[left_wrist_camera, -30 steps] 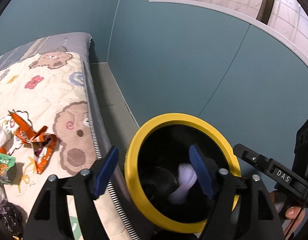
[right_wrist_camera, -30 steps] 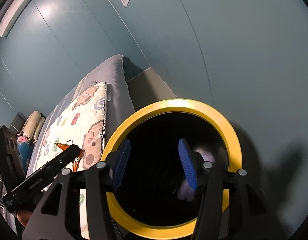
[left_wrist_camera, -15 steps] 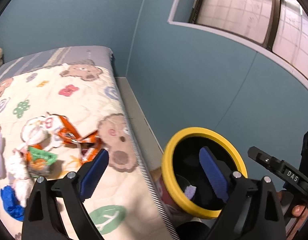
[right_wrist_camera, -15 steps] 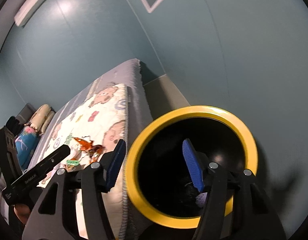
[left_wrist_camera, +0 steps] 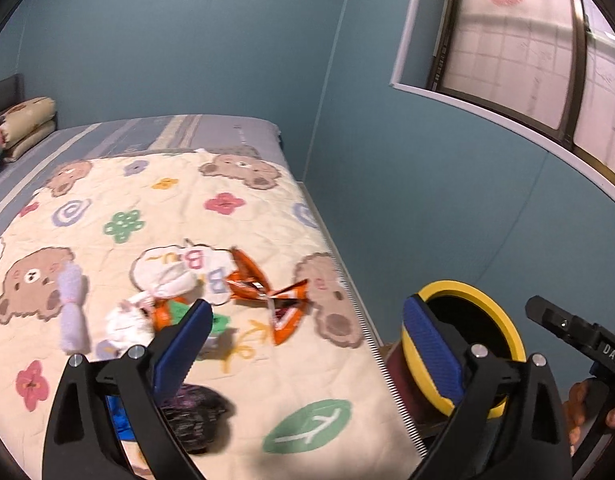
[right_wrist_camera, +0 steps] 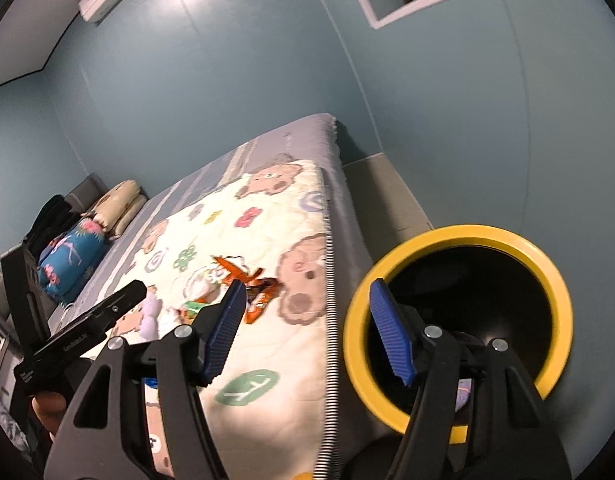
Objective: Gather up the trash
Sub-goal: 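Move both tools back over the bed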
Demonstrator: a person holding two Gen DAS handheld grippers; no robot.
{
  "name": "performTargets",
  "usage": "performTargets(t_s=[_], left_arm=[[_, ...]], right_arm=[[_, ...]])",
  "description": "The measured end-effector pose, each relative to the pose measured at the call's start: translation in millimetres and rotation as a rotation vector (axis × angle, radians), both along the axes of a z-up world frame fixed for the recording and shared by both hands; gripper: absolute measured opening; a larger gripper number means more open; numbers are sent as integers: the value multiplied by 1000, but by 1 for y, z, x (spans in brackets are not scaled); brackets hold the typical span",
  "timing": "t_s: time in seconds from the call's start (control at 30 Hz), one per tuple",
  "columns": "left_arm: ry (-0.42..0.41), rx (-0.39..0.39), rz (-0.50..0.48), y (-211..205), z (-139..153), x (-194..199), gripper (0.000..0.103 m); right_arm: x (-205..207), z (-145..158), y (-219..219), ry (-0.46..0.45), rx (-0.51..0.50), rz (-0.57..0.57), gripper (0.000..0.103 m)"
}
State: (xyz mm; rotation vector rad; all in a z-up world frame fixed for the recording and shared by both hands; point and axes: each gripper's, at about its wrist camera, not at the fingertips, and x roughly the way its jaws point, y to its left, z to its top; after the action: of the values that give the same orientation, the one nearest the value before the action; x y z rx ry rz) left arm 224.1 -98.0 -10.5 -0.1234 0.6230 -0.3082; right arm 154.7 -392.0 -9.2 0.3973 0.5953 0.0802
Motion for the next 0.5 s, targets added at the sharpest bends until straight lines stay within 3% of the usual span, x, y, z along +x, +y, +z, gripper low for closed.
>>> performTargets(t_s=[0.5], left_arm=[[-11,44,178,95,-3,-19,93]], right_arm=[[16,7,85,1,-9,170,62]])
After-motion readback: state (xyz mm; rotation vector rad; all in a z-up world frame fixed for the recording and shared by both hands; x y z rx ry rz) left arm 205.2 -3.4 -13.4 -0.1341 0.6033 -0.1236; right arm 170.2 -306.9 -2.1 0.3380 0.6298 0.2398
